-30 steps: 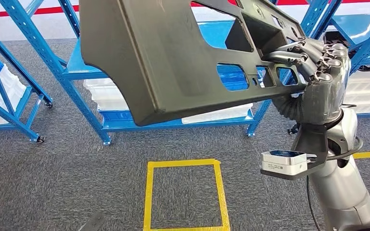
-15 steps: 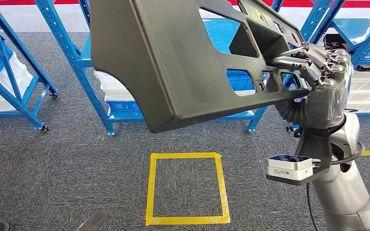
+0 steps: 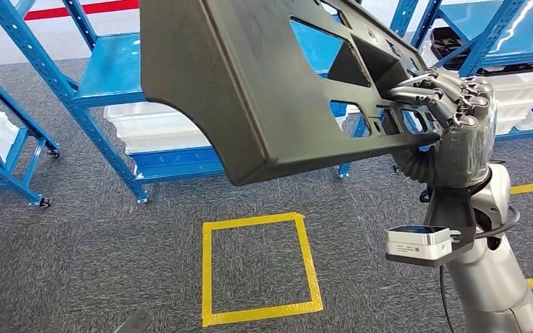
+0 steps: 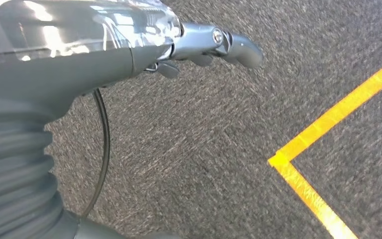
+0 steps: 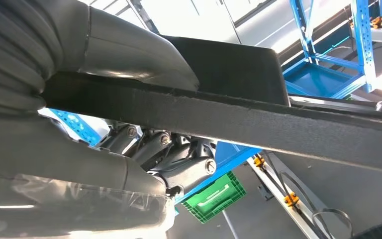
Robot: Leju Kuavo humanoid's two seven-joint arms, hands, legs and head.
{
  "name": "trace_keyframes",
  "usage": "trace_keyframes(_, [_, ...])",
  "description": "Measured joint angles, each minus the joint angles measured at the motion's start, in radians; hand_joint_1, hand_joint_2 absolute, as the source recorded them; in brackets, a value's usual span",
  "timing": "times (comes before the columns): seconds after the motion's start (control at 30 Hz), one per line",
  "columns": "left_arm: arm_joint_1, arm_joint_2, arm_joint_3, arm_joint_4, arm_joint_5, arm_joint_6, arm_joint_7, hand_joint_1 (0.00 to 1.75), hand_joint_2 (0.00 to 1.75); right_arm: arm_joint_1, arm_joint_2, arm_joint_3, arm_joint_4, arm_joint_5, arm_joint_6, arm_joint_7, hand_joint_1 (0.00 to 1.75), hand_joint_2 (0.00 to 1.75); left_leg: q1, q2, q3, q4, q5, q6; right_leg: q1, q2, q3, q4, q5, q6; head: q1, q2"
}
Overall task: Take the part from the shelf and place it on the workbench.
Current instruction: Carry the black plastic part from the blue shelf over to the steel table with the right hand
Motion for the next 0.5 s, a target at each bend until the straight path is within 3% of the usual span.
trace_keyframes(0.07, [-0.001, 0.003, 0.000, 0.000, -0.001, 0.000, 0.001, 0.00, 1.75, 0.003, 0.002, -0.002, 0.000, -0.001, -0.002, -0.003, 1.75, 1.75, 0.006, -0.005, 0.046, -0.097, 0.060, -0.001, -0.003, 0.015, -0.001, 0.002, 0.002, 0.003, 0.000, 0.000])
trace_keyframes(0.13, [-0.001, 0.007, 0.000, 0.000, -0.003, 0.000, 0.003, 0.00, 1.75, 0.004, 0.007, -0.006, 0.000, -0.004, -0.006, -0.010, 1.75, 1.75, 0.016, -0.041, 0.102, -0.222, 0.114, -0.006, -0.004, 0.032, -0.006, 0.009, 0.003, 0.011, -0.002, 0.000])
trace_keyframes(0.2, [-0.001, 0.009, 0.000, 0.000, -0.005, 0.000, 0.003, 0.00, 1.75, 0.005, 0.013, -0.010, 0.000, -0.006, -0.009, -0.017, 1.75, 1.75, 0.022, -0.078, 0.120, -0.276, 0.125, -0.009, -0.003, 0.052, -0.020, 0.015, 0.010, 0.024, -0.002, 0.000])
trace_keyframes(0.23, [0.000, 0.010, 0.000, 0.000, -0.007, -0.001, 0.004, 0.00, 1.75, 0.006, 0.016, -0.012, -0.001, -0.007, -0.010, -0.020, 1.75, 1.75, 0.021, -0.082, 0.118, -0.279, 0.123, -0.009, -0.004, 0.061, -0.028, 0.015, 0.016, 0.031, -0.001, 0.000])
trace_keyframes(0.27, [0.000, 0.011, 0.000, 0.000, -0.011, -0.001, 0.004, 0.00, 1.75, 0.009, 0.017, -0.013, -0.001, -0.008, -0.011, -0.023, 1.75, 1.75, 0.020, -0.073, 0.115, -0.281, 0.125, -0.005, -0.006, 0.073, -0.034, 0.013, 0.023, 0.037, 0.000, 0.000])
trace_keyframes(0.3, [0.000, 0.013, 0.000, 0.000, -0.017, -0.002, 0.004, 0.00, 1.75, 0.012, 0.019, -0.015, -0.001, -0.008, -0.013, -0.027, 1.75, 1.75, 0.019, -0.062, 0.113, -0.282, 0.129, 0.001, -0.006, 0.069, -0.039, 0.013, 0.024, 0.042, 0.001, 0.000])
trace_keyframes(0.37, [-0.003, 0.016, -0.003, 0.000, -0.034, -0.002, 0.006, 0.00, 1.75, 0.015, 0.022, -0.019, -0.001, -0.011, -0.018, -0.034, 1.75, 1.75, 0.018, -0.037, 0.109, -0.284, 0.136, 0.012, -0.002, 0.035, -0.062, 0.056, -0.006, 0.049, 0.011, 0.000])
trace_keyframes(0.43, [-0.002, 0.022, -0.010, 0.000, -0.052, -0.002, 0.008, 0.00, 1.75, 0.016, 0.029, -0.022, -0.001, -0.014, -0.024, -0.040, 1.75, 1.75, 0.015, -0.011, 0.105, -0.284, 0.139, 0.017, 0.000, -0.004, -0.112, 0.174, -0.070, 0.049, 0.024, 0.000])
trace_keyframes(0.5, [-0.001, 0.029, -0.019, 0.000, -0.063, -0.002, 0.010, 0.00, 1.75, 0.022, 0.036, -0.023, -0.001, -0.017, -0.026, -0.043, 1.75, 1.75, 0.012, 0.017, 0.102, -0.284, 0.139, 0.018, 0.000, -0.013, -0.151, 0.275, -0.105, 0.048, 0.030, 0.000])
